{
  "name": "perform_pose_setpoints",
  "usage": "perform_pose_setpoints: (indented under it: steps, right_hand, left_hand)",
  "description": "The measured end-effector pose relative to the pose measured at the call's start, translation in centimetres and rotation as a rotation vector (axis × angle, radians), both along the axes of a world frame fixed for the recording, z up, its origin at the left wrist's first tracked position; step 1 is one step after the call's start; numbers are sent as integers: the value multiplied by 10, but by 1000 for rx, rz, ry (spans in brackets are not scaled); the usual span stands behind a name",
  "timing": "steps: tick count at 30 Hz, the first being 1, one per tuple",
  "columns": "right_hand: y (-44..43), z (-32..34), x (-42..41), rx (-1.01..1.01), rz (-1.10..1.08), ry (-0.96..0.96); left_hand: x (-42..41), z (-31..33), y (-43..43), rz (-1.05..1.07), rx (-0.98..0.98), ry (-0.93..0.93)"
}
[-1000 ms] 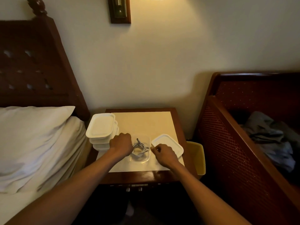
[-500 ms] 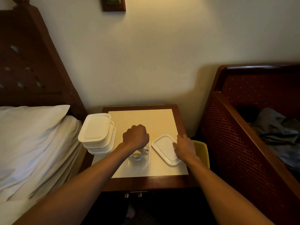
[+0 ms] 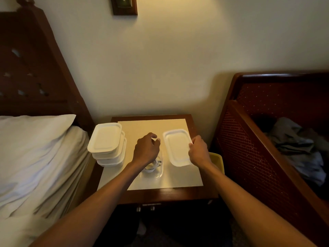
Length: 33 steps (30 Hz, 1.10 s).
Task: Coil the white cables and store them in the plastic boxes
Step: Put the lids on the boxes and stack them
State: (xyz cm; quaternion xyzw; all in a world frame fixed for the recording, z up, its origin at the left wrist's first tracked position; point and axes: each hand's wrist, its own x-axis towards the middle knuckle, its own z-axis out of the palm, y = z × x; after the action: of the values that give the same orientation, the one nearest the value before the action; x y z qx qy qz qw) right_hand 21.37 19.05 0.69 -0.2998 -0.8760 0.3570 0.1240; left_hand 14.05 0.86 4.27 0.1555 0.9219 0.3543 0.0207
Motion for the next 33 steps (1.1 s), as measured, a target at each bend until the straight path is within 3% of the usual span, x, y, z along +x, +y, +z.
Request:
perform_pose_setpoints:
  steps: [4, 11, 21, 27, 30, 33]
  right_hand:
    - [-38, 25, -8, -78, 34, 52]
    - [-94, 12, -16, -190, 116, -65]
    - [-100, -28, -10, -83, 137, -119]
    - [-100, -39, -13, -227, 119, -152]
    - [-99, -47, -13, -304, 125, -126]
    - [-96, -50, -14, -394, 120, -118]
  left_hand:
    - [-2, 5, -9, 33, 102, -119]
    - [-12, -27, -54, 82, -60, -117]
    - [-12, -62, -59, 81, -158, -110]
    - [-11, -82, -59, 27, -199, -75]
    - [-7, -91, -60, 36, -153, -91]
    - [-10, -91, -63, 84, 51, -190]
